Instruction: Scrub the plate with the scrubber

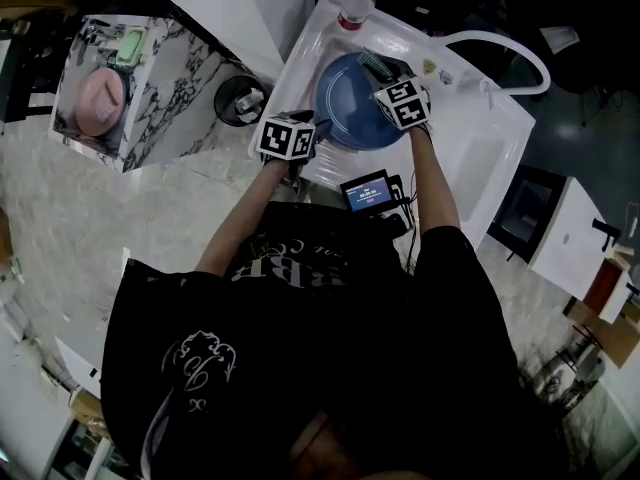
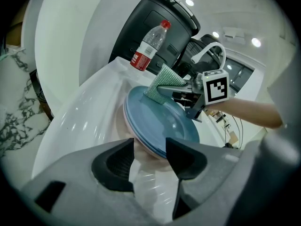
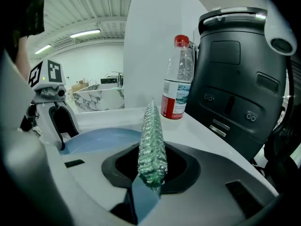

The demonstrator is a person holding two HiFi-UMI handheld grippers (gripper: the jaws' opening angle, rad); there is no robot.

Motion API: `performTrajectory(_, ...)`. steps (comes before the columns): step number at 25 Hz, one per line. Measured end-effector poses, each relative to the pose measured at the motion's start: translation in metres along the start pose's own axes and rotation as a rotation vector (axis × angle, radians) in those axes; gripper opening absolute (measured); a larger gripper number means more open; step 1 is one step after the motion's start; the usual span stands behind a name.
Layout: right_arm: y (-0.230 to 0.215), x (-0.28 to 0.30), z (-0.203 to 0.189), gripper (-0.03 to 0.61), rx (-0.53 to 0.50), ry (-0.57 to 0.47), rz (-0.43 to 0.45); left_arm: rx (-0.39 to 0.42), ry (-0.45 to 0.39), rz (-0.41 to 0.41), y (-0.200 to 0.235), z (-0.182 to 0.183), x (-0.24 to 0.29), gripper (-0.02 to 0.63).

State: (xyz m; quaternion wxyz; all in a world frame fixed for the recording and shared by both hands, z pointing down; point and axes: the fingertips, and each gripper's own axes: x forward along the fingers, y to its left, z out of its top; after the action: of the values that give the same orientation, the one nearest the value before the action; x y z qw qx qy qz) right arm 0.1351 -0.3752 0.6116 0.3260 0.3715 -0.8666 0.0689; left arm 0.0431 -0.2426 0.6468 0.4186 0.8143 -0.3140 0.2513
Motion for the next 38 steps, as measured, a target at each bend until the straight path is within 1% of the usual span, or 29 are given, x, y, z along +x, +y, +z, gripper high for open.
performTrajectory(2,-0.001,0.002,0.000,0.092,0.038,-0.024,0.002,0.005,-0.003,0.003,0.000,0.000,0.000,0.213)
performTrajectory(5,0.000,0.002,0.000,0.091,0.124,-0.057,0.006,0.011,-0.006,0.008,0.000,-0.001,-0.001,0.213)
performTrajectory(7,0.007,0.004,0.003,0.092,0.147,-0.070,0.024,0.010,-0.004,0.008,0.001,-0.002,0.000,0.213)
performTrajectory(13,0.046,0.010,0.014,0.092,0.107,-0.079,0.132,0.013,-0.008,0.003,0.001,-0.003,0.000,0.213)
performTrajectory(20,0.089,0.002,0.016,0.092,0.066,-0.072,0.283,0.023,-0.008,0.007,-0.001,-0.002,0.000,0.213)
performTrajectory(26,0.121,-0.013,0.011,0.092,0.100,-0.057,0.429,0.029,-0.009,0.012,-0.001,-0.002,-0.001,0.213)
performTrajectory(29,0.131,-0.021,0.007,0.092,0.122,-0.052,0.479,0.031,-0.010,0.008,-0.002,-0.001,-0.001,0.213)
performTrajectory(32,0.137,-0.027,0.004,0.092,0.142,-0.052,0.506,0.028,-0.008,0.006,-0.001,-0.002,0.000,0.212)
performTrajectory(34,0.138,-0.030,0.003,0.092,0.133,-0.055,0.508,0.027,-0.006,0.007,-0.001,-0.003,0.000,0.213)
performTrajectory(36,0.134,-0.031,0.005,0.092,0.103,-0.059,0.494,0.025,-0.006,0.009,-0.002,-0.003,0.000,0.213)
performTrajectory(38,0.123,-0.032,0.009,0.092,0.087,-0.074,0.456,0.024,-0.009,0.015,-0.002,-0.002,-0.001,0.213)
